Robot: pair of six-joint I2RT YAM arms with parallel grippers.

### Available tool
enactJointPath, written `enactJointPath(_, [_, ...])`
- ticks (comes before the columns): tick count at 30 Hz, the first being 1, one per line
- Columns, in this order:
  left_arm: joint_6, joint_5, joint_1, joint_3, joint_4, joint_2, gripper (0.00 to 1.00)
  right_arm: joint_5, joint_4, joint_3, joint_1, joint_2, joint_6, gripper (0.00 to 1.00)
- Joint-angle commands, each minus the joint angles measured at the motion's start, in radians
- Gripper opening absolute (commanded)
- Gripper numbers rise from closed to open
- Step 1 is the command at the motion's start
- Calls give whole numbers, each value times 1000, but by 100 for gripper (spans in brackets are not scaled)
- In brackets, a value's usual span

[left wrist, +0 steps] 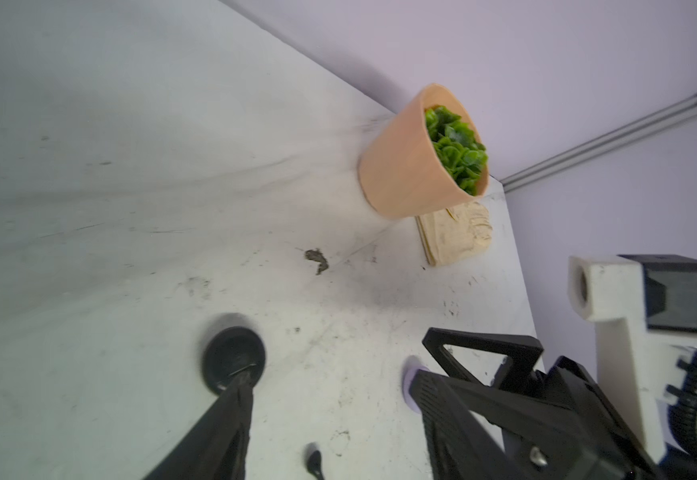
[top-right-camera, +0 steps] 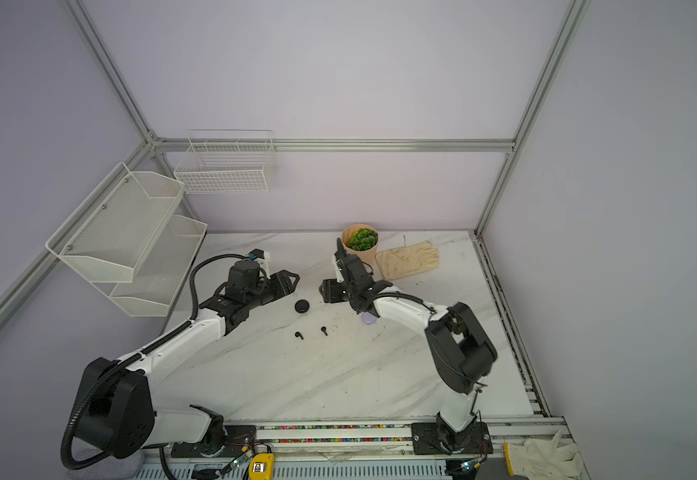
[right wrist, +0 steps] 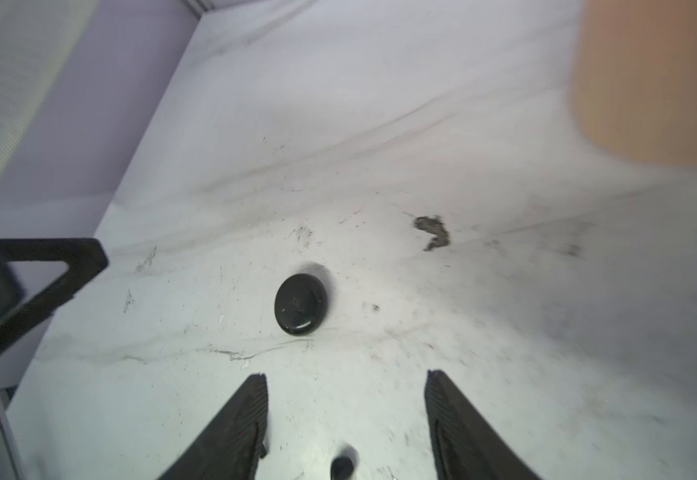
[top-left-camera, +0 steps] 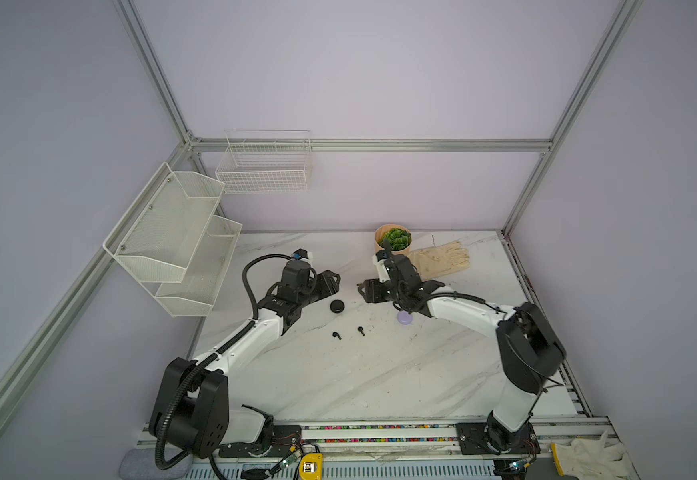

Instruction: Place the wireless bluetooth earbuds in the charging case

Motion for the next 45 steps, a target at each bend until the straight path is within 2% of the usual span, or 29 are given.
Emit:
enactJointPath(1, [4, 61, 82, -81, -66, 0, 65, 8, -171, 151, 56, 155, -177, 66])
enactJointPath(5, [27, 123, 198, -74, -107, 28, 68, 16, -217, 310, 59, 298, -176, 68])
enactJointPath(7, [20, 146, 229, -73, -99, 46, 69, 42, -255, 394, 77, 367, -134, 69])
enactJointPath(10, [14, 168, 239, -75, -99, 90, 70, 79, -282, 454, 103, 419, -68, 71])
enactJointPath(12, [11, 181, 239, -83, -83, 105, 70, 112, -264, 441, 111, 422, -54, 78])
enactJointPath(18, [7, 195, 241, -105, -61, 111, 70, 227, -341, 501, 125, 467, -59, 78])
enactJointPath(31, [6, 237, 243, -122, -18, 130, 70, 271, -348, 552, 131, 497, -110, 60])
enactJointPath(39, [10, 255, 244, -121, -19, 135, 70, 283, -332, 563, 130, 485, -148, 54])
enactJointPath(45, [30, 272, 249, -109, -45, 119, 69, 277, -252, 489, 123, 410, -254, 52])
